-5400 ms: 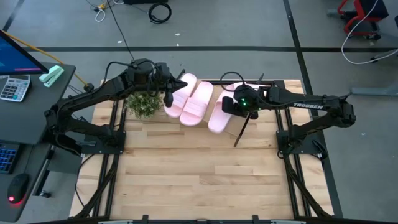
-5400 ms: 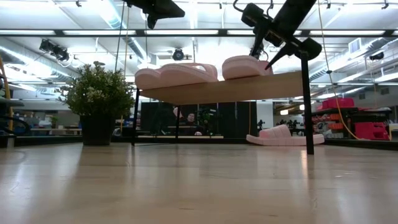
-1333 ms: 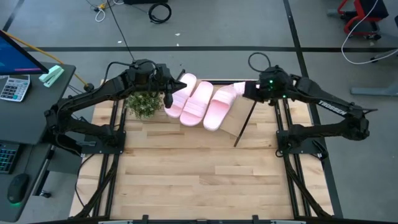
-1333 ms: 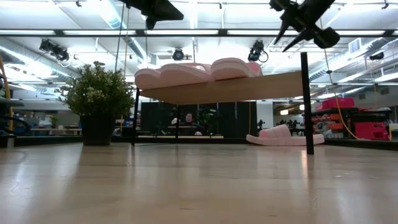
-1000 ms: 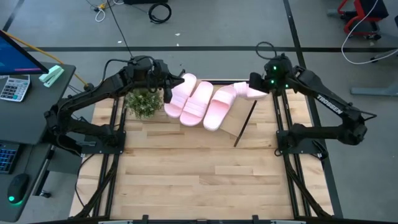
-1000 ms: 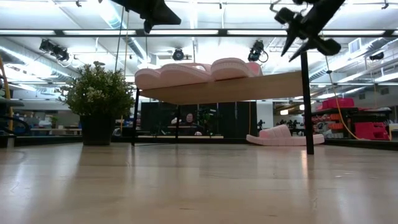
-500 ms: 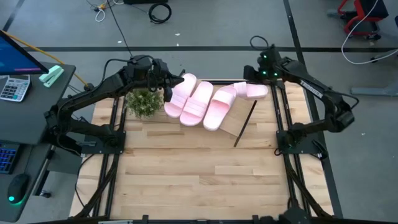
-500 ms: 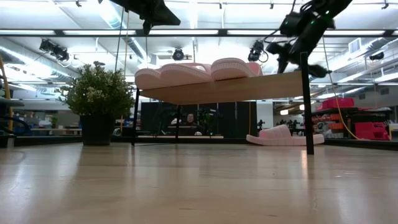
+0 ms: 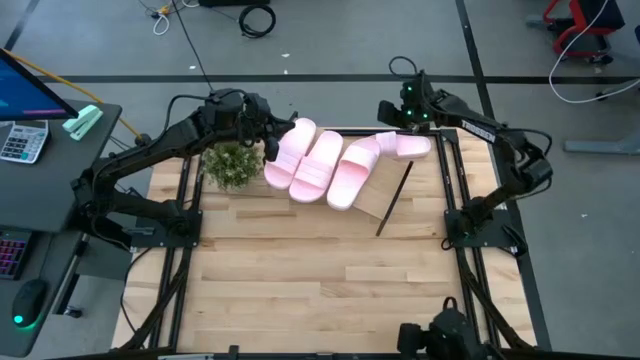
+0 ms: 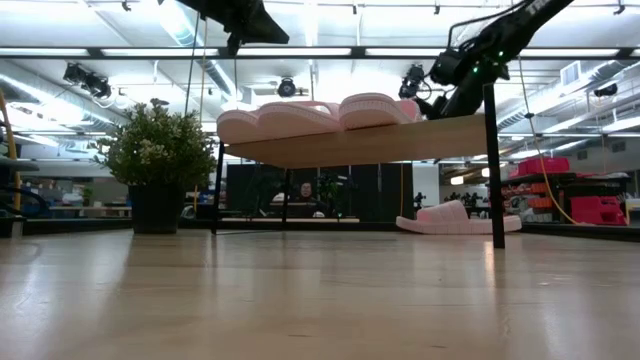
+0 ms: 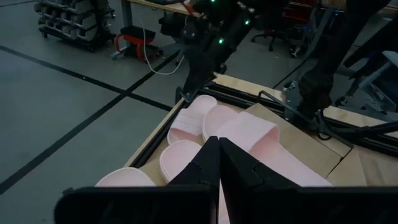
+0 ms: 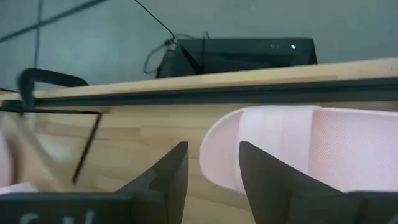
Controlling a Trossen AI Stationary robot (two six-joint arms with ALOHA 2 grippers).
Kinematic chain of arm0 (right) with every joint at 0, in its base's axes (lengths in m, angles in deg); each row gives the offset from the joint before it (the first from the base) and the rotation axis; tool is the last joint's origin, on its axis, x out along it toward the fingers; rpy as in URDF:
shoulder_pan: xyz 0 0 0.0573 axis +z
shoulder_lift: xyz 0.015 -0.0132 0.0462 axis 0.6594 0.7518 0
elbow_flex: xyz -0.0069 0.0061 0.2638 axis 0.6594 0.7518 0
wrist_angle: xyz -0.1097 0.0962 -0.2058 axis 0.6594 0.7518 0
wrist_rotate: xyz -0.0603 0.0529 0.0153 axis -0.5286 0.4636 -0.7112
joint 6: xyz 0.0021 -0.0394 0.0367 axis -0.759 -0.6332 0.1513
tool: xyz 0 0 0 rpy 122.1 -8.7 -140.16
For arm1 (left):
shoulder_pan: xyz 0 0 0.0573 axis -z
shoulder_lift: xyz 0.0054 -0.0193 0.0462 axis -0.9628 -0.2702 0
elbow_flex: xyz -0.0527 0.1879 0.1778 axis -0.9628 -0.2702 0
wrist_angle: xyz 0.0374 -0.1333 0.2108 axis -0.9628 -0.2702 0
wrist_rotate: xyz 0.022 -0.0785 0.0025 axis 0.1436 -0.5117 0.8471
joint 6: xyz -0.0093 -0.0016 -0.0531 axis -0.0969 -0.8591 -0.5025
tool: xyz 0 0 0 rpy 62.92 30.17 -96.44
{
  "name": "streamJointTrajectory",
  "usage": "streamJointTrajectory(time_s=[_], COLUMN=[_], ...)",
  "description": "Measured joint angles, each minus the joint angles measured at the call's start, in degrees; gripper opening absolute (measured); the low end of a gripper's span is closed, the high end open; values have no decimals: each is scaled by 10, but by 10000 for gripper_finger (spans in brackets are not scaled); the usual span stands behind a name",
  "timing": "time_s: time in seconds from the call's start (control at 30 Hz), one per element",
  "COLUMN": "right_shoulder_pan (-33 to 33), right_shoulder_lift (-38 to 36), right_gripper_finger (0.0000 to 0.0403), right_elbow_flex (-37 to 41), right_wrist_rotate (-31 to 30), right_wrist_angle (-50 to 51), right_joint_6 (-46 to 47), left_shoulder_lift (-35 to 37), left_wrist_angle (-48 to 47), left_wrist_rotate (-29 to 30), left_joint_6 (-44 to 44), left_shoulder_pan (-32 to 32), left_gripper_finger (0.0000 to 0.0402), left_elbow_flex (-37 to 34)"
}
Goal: Pick and place slides into the shelf
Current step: Put the pink slide on the shelf
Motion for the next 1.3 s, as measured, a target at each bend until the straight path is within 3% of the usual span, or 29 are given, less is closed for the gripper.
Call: streamJointTrajectory(time_s=[0.33, 0.77, 1.03, 1.3], right_shoulder_pan=[-10, -75, -104, -105], right_shoulder_lift=[39, 31, 31, 31], right_gripper_finger=[179, 206, 210, 218], right_elbow_flex=[0, 0, 0, 0], right_wrist_rotate=[3, -7, -38, -67], right_wrist_angle=[-1, 48, 116, 182], right_joint_6=[-15, -96, -89, -49], left_shoulder_lift=[0, 0, 0, 0], left_wrist_angle=[0, 5, 5, 5], left_wrist_rotate=[0, 1, 24, 24], left_joint_6=[0, -1, -8, 0], left_shoulder_pan=[0, -9, -43, -81], left_gripper_finger=[29, 13, 25, 12], left_elbow_flex=[0, 0, 0, 0])
